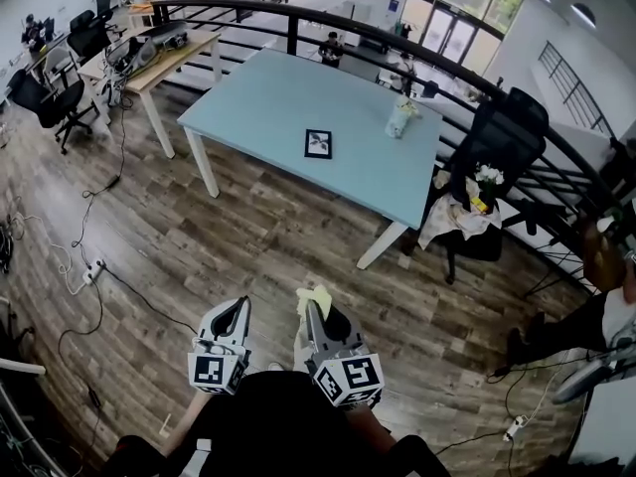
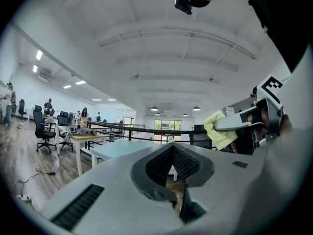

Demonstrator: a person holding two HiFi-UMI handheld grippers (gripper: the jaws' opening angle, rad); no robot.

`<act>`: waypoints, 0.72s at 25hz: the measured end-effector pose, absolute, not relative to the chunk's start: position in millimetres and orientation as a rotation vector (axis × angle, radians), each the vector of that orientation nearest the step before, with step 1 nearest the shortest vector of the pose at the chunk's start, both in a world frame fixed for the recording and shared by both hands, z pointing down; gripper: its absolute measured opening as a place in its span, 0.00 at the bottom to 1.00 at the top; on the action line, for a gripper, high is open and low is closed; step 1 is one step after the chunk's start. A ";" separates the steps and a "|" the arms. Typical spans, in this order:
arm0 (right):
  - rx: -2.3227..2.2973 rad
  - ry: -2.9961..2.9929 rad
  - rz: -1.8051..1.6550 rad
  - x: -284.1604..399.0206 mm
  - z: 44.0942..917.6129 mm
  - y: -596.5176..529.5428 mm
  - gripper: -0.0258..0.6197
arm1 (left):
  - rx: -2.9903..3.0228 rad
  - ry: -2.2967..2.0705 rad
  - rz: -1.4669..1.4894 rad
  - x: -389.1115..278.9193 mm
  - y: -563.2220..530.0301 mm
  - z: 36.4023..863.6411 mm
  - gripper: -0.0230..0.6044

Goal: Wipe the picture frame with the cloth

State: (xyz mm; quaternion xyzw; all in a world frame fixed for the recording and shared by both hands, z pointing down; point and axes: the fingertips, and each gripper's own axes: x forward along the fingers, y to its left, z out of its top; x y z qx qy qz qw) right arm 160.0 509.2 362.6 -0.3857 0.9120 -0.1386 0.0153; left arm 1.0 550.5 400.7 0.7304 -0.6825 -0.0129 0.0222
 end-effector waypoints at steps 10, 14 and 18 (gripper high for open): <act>-1.150 2.857 -0.450 138.5 366.0 435.8 0.13 | 2.233 -2.169 0.017 -21.0 487.7 398.0 0.03; -1.143 2.866 -0.441 134.5 365.1 412.8 0.13 | 2.225 -2.162 0.000 -20.5 464.0 392.3 0.03; -1.133 2.872 -0.423 134.7 362.1 391.2 0.13 | 2.196 -2.185 -0.014 -24.7 442.8 395.1 0.03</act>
